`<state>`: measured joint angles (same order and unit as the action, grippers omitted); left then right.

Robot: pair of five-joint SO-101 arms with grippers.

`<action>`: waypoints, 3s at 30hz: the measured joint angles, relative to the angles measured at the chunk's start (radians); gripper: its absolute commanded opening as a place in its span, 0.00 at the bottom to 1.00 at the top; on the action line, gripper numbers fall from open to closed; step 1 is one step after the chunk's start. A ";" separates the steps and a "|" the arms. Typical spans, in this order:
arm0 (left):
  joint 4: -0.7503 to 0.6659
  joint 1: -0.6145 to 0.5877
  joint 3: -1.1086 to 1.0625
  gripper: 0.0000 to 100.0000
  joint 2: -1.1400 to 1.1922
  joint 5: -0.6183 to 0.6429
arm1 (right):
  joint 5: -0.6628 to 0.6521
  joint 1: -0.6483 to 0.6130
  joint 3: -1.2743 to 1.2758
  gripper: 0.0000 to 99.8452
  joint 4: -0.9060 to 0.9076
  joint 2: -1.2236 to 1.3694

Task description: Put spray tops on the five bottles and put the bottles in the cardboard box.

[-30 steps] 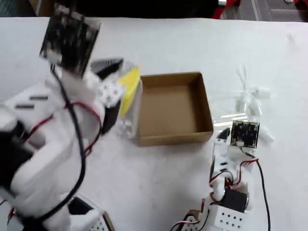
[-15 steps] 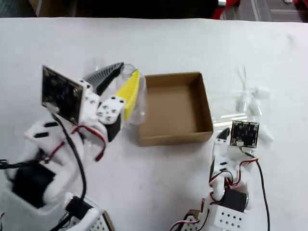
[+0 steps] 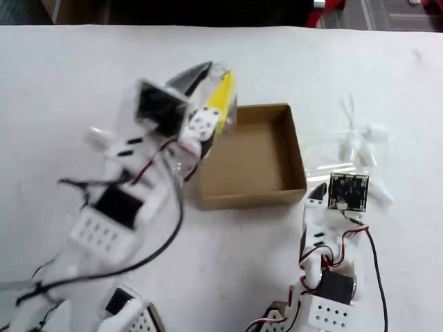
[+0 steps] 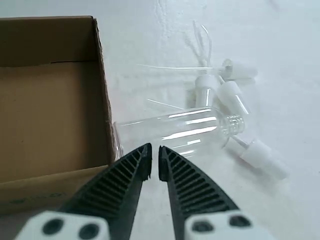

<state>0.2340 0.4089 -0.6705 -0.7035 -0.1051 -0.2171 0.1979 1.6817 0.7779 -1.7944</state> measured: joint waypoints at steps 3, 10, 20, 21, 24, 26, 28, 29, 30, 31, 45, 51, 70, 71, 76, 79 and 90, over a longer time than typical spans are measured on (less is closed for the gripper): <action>-0.135 0.000 0.000 0.02 0.124 -0.080 | 0.000 0.000 0.000 0.02 0.000 0.000; -0.298 -0.002 0.000 0.02 0.367 -0.014 | 0.000 0.000 0.000 0.02 0.000 0.000; -0.427 -0.061 -0.081 0.02 0.542 0.005 | 0.000 0.000 0.000 0.02 0.000 0.000; -0.439 -0.060 -0.095 0.02 0.542 0.005 | 0.000 0.000 0.000 0.02 0.000 0.000; -0.485 -0.063 -0.114 0.02 0.542 0.005 | 0.000 0.000 0.000 0.02 0.000 0.000; -0.500 -0.069 -0.129 0.02 0.542 0.005 | 0.000 0.000 0.000 0.02 0.000 0.000; -0.503 -0.071 -0.138 0.02 0.542 0.005 | 0.000 0.000 0.000 0.02 0.000 0.000; -0.503 -0.071 -0.143 0.02 0.542 0.005 | 0.000 0.000 0.000 0.02 0.000 0.000; -0.503 -0.068 -0.149 0.02 0.542 0.005 | 0.000 0.000 0.000 0.02 0.000 0.000; -0.503 -0.068 -0.153 0.02 0.542 0.005 | 0.000 0.000 0.000 0.02 0.000 0.000; -0.704 -0.109 -0.175 0.02 0.677 0.014 | 0.000 0.000 0.000 0.02 0.000 0.000; -0.818 -0.109 -0.175 0.02 0.790 0.117 | 0.000 0.000 0.000 0.02 0.000 0.000; -0.842 -0.133 -0.175 0.02 0.793 0.135 | 0.000 0.000 0.000 0.02 0.000 0.000; -0.842 -0.138 -0.189 0.02 0.783 0.135 | 0.000 0.000 0.000 0.02 0.000 0.000; -0.842 -0.146 -0.227 0.02 0.746 0.133 | 0.000 0.000 0.000 0.02 0.000 0.000; -0.842 -0.144 -0.227 0.02 0.744 0.133 | 0.000 0.000 0.000 0.02 0.000 0.000; -0.842 -0.144 -0.227 0.03 0.744 0.132 | 0.000 0.000 0.000 0.02 0.000 0.000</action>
<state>-0.6084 0.2647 -0.8976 0.0407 0.0269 -0.2171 0.1979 1.6817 0.7779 -1.7944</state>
